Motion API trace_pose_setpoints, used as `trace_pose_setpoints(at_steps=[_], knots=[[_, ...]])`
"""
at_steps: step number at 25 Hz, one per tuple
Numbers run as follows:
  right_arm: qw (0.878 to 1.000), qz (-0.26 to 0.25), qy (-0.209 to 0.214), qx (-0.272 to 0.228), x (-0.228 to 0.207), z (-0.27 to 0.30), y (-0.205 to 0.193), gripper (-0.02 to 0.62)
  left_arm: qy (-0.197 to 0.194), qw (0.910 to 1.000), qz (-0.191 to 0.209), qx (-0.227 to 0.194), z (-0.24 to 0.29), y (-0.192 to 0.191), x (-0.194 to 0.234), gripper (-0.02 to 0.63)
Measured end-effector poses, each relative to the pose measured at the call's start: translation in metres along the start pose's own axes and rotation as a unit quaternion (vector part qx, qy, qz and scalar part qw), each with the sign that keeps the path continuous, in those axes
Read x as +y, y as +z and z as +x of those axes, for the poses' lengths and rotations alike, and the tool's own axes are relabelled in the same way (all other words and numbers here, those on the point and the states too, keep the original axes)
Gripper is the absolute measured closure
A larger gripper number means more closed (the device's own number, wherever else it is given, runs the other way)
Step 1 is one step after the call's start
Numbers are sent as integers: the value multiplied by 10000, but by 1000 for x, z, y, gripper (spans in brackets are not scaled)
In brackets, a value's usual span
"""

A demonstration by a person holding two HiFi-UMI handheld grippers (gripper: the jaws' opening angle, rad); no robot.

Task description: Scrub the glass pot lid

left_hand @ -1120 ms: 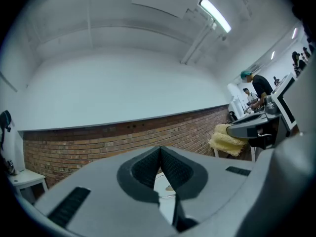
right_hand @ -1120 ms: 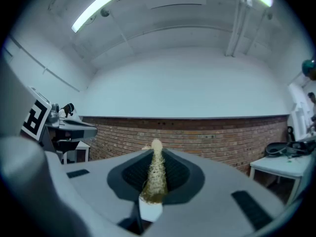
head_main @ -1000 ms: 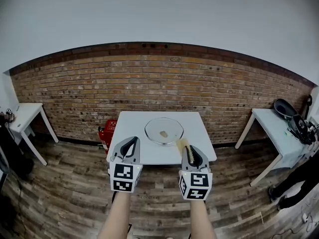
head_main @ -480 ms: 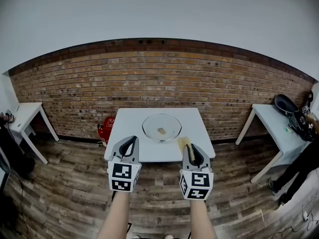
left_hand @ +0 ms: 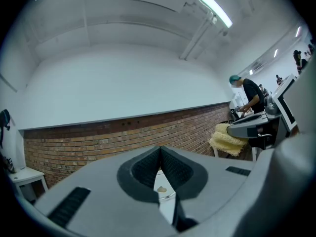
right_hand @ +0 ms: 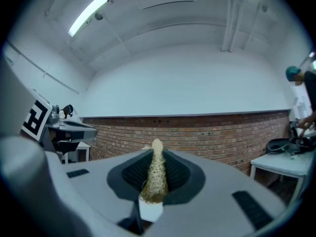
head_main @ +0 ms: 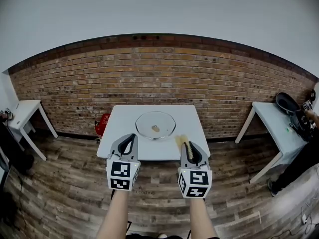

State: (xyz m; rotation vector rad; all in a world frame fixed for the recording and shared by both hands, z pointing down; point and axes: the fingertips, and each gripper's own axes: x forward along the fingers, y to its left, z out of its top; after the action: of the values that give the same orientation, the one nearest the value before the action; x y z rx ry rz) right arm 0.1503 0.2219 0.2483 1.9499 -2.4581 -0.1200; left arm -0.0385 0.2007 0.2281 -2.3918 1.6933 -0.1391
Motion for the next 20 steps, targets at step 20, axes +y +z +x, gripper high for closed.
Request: trace_pose_setpoints(at_steps=[20], knots=[[9999,-28,121,-78,-25,40,-14,537,76,9999,107,81,44,-19,-7,595]])
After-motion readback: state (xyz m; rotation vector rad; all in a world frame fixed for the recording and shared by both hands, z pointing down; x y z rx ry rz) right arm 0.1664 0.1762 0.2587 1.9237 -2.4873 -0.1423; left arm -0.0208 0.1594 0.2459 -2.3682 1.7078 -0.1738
